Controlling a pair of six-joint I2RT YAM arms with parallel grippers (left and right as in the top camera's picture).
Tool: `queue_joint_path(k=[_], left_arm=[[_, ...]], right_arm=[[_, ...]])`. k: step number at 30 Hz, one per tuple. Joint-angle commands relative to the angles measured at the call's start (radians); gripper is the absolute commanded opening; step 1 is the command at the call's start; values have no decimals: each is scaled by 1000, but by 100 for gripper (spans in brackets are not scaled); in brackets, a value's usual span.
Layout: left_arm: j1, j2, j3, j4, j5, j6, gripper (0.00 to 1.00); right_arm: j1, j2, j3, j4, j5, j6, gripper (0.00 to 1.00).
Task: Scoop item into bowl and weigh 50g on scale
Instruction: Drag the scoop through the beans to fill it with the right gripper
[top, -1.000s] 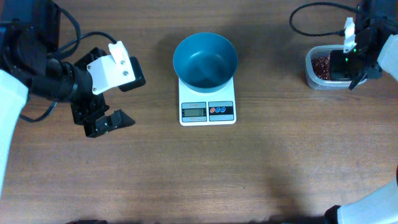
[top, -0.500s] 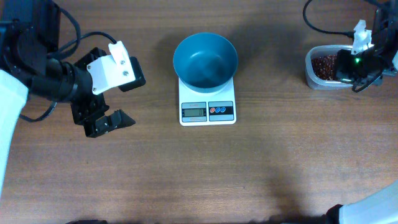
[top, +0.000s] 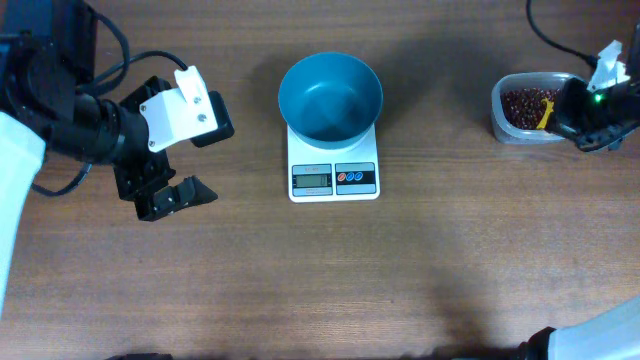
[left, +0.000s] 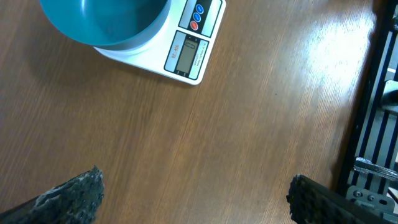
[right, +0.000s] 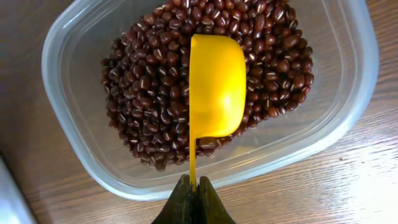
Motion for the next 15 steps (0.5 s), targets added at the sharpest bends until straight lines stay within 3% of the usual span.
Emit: queue_joint_path(k=[1,15], left_arm=[[8,-4,-6,-1,3,16,99],[8,-4,-6,-1,3,16,99]], right_arm=[[-18,16,-16,-29,-69,55,4],[-56,16,-27,-73,-94,433,4]])
